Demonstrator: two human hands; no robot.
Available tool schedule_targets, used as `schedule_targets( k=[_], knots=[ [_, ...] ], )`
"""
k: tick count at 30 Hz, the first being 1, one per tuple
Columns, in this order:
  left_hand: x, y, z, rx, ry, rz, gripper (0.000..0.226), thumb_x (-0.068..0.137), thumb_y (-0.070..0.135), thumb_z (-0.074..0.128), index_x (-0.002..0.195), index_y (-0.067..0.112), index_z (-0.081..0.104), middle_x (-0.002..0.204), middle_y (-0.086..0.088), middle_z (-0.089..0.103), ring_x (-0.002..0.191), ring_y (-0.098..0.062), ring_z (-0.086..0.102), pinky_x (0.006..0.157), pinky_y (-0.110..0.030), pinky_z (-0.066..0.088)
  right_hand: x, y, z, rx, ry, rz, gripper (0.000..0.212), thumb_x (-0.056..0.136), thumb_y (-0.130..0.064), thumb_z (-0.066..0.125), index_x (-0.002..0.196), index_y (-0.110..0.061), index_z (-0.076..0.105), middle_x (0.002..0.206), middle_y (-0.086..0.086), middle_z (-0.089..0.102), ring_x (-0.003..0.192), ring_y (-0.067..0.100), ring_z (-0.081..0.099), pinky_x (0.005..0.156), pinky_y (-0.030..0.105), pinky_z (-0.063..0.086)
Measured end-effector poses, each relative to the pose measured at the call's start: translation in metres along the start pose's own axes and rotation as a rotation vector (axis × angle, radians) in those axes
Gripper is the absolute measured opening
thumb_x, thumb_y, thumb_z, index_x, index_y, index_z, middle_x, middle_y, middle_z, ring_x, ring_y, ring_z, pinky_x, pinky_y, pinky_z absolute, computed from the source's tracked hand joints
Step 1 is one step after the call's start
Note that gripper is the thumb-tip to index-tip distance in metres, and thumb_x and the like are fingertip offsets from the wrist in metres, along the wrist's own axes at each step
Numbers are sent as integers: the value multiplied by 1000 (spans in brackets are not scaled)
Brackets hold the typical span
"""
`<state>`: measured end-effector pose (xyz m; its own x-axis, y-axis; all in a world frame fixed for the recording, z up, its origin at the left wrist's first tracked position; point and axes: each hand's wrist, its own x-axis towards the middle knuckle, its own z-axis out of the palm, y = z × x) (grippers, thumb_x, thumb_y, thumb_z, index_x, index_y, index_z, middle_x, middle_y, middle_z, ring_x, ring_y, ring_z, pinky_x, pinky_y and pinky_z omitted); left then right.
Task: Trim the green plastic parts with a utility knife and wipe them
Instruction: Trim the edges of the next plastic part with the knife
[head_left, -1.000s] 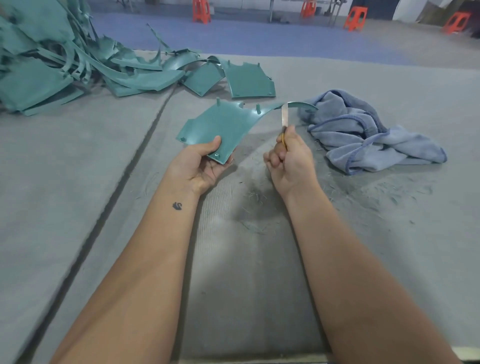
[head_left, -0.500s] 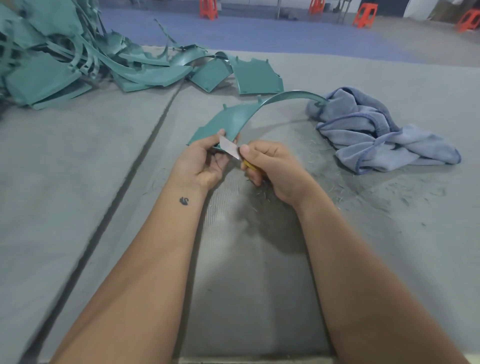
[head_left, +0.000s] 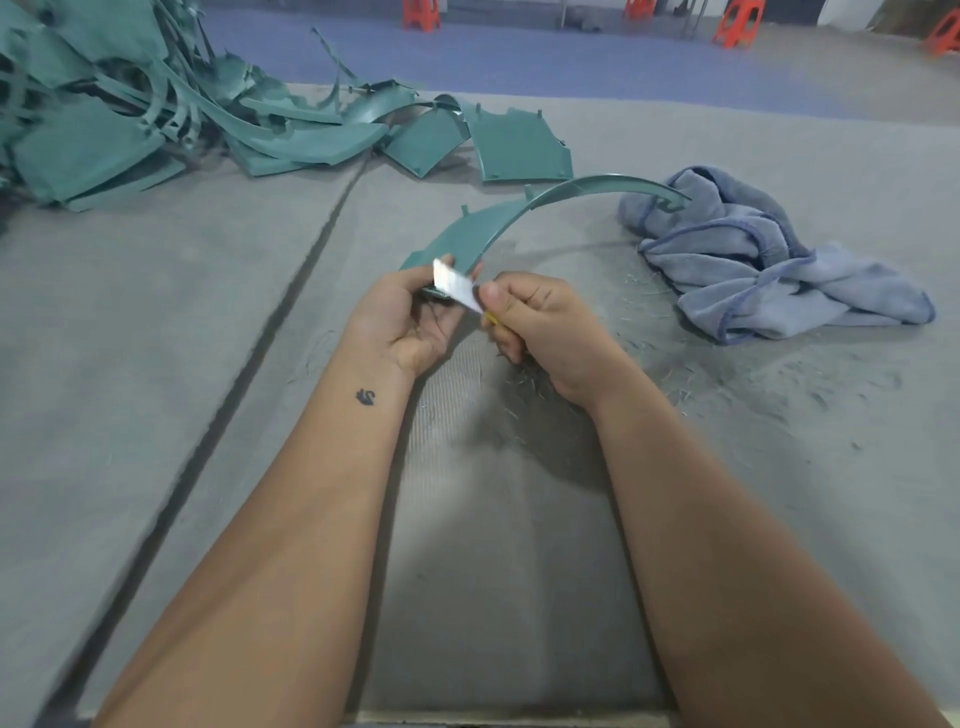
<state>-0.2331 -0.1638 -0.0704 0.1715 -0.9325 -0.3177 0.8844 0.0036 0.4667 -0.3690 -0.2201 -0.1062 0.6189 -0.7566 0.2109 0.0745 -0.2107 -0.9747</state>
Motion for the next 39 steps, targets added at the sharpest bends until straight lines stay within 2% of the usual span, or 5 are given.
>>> schedule_targets(
  k=[7,17,28,33,39],
  knots=[
    [1,-1,-3,69,-23,21,35,96,-2,46,132,-2,48,74,-16,71,60,-22,72,50,-23,57,5,-1,-8,288,318,19,33,102,-25,46,70,-16,50,49,-6,38,43,8,32,47,23,26],
    [3,11,-9,124,54,125,10,95,-2,47,95,4,55,65,-9,70,56,-19,70,46,-20,52,11,-7,-23,901,648,120,34,104,-30,38,76,-13,46,47,-3,33,42,11,27,52,24,25],
    [4,30,-19,157,147,126,16,93,7,42,92,4,58,67,-6,62,45,-7,57,39,-10,36,5,-15,-21,237,756,58,26,99,-18,51,72,-17,49,71,6,51,59,15,44,53,25,35],
    [4,46,-30,177,140,119,19,60,10,45,79,8,49,61,-7,57,37,-5,46,32,-11,25,-2,-16,-38,-556,564,-34,15,84,-32,61,70,-30,59,117,-16,48,117,13,44,98,30,28],
    [6,42,-30,-141,-116,227,52,98,52,33,125,8,38,101,-24,68,89,-32,71,76,-33,58,-3,-16,-30,-420,395,-60,23,90,-22,59,68,-14,57,55,-4,51,52,8,47,53,23,39]
  ],
)
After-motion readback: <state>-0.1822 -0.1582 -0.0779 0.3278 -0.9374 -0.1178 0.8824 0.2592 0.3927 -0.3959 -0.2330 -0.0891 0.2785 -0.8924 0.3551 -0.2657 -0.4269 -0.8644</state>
